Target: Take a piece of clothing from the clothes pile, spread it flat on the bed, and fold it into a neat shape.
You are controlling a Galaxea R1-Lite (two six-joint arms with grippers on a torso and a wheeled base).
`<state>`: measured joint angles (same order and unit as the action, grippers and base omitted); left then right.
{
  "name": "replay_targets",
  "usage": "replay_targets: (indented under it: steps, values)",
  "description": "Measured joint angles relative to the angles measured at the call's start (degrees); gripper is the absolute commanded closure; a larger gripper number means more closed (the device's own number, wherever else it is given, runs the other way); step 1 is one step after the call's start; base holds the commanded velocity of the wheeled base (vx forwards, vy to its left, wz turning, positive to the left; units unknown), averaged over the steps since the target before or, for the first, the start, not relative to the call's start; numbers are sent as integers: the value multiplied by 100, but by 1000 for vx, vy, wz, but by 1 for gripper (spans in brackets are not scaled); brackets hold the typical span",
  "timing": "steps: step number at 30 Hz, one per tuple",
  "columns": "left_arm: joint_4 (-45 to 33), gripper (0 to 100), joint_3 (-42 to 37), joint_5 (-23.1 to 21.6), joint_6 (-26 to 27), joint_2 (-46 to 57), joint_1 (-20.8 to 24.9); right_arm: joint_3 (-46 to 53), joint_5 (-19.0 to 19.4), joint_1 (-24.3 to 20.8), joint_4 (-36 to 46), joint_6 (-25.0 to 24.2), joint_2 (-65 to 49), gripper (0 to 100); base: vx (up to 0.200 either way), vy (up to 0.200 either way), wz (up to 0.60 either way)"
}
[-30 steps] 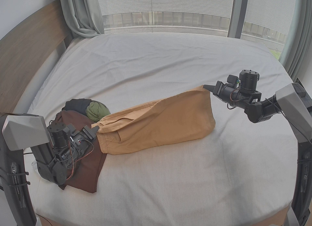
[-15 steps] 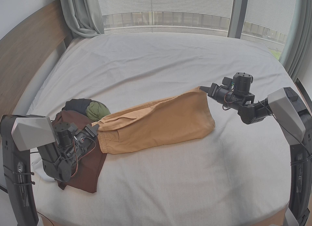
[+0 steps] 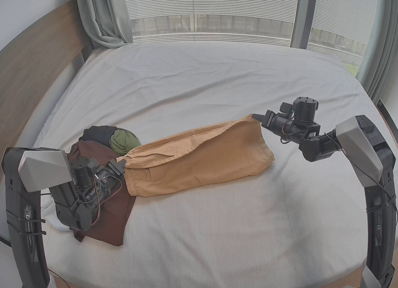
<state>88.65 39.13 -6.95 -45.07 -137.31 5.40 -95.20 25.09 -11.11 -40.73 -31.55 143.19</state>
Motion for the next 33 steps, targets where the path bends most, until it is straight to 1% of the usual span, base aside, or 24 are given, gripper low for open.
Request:
replay_targets:
  steps: [3,4,5,9,10,13,15,23,33]
  values:
    - [2,100,-7,-5,0,-15,-4,-33,1,-9,-38,0,24,100,0,0,0]
    - [0,0,-7,-2,0,-23,-4,-45,1,-11,-57,-1,30,100,0,0,0]
    - [0,0,-7,0,0,-30,-4,-56,0,-13,-66,0,39,0,0,0,0]
    - [2,0,4,-2,-11,-52,-9,-180,-32,-27,-66,-1,78,0,0,0,0]
    - [4,0,17,-2,-12,-59,-13,-244,-90,-30,-71,-4,100,0,0,0,0]
    - [2,0,96,26,-56,-67,-45,-434,-451,-44,-73,-6,199,0,0,0,0]
    - [2,0,160,79,-118,-74,-85,-535,-558,-41,-68,-6,260,0,0,0,0]
    - [2,0,301,183,-189,-116,-251,-306,-577,-55,-57,-6,238,0,0,0,0]
    - [0,0,196,173,-187,-37,-216,636,-568,-57,-297,-1,-212,0,0,0,0]
